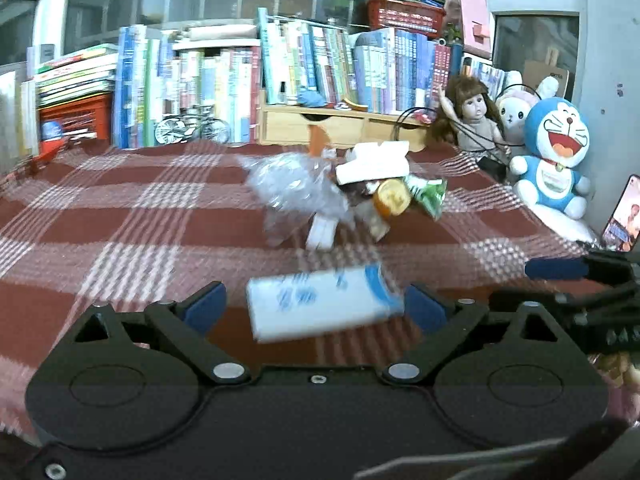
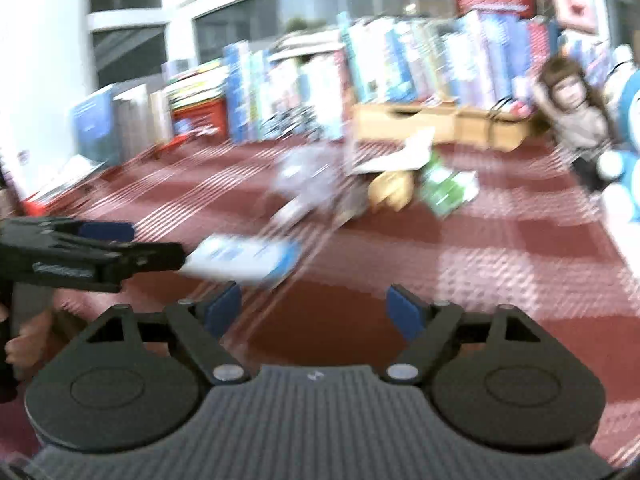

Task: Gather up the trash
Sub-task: 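Grasp the small white tag with the left tool while the right tool grasps the green-and-white wrapper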

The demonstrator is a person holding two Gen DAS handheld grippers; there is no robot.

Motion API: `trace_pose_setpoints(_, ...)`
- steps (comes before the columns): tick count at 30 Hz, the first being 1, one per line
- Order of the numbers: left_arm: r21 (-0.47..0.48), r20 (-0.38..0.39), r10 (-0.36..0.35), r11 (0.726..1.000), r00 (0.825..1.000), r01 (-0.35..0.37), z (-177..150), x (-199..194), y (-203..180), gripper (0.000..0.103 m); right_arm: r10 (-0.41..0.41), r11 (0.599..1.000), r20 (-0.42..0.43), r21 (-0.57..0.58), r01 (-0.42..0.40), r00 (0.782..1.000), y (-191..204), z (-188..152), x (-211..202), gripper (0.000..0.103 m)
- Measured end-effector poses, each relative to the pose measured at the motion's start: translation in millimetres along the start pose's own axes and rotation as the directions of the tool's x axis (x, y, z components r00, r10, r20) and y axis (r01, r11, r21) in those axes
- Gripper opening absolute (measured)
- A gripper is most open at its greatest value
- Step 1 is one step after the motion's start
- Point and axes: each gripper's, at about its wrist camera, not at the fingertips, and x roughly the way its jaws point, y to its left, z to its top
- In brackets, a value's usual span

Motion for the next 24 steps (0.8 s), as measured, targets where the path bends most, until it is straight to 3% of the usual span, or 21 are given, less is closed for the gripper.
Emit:
trace_pose_setpoints(7, -0.017, -0.074, 0.025, 1.0, 0.997, -0.026, 26.6, 84.5, 5.3, 0.066, -0.139, 0.99, 0.008, 0.039, 0.138, 0.99, -54.7, 42.3, 60.6, 0.088)
trace_pose_setpoints(11, -0.017, -0.14, 0.066, 0.997, 0.988, -0.069, 31.3, 125.8, 9.7, 0.043, -0.205, 0.975, -0.018, 0.083, 0.206, 0.979, -85.2, 56.7, 101.6, 0.088)
trace_pose_setpoints(14, -0.051, -0.188, 0.037, 0.998, 0.981, -0.047, 33.4, 147.2, 14.5, 0.042, -0.229, 0.969, -0.042, 0.081, 0.232, 0.972, -102.1, 66.1, 127.8, 0.088)
trace_pose_setpoints(19, -0.029, -0.184, 0.019, 0.999, 0.983, -0.024, 40.0, 159.3, 9.2, 0.044, -0.28, 0.96, -0.074, -0.043, 0.277, 0.957, -105.4, 80.6, 168.7, 0.094)
trace_pose_setpoints(21, -0.035, -0.189, -0.004, 0.999, 0.982, -0.003, 42.8, 161.7, 6.7, 0.049, -0.302, 0.952, -0.092, -0.078, 0.296, 0.949, -106.4, 83.7, 183.5, 0.096)
trace_pose_setpoints(23, -0.049, -0.18, -0.034, 0.998, 0.983, 0.025, 45.8, 161.4, 4.2, 0.07, -0.299, 0.953, -0.119, -0.085, 0.29, 0.947, -109.2, 86.1, 196.2, 0.096)
trace_pose_setpoints(24, -0.053, -0.174, -0.041, 0.998, 0.984, 0.032, 47.0, 161.9, 2.9, 0.073, -0.29, 0.956, -0.133, -0.078, 0.281, 0.948, -111.3, 86.4, 201.9, 0.097)
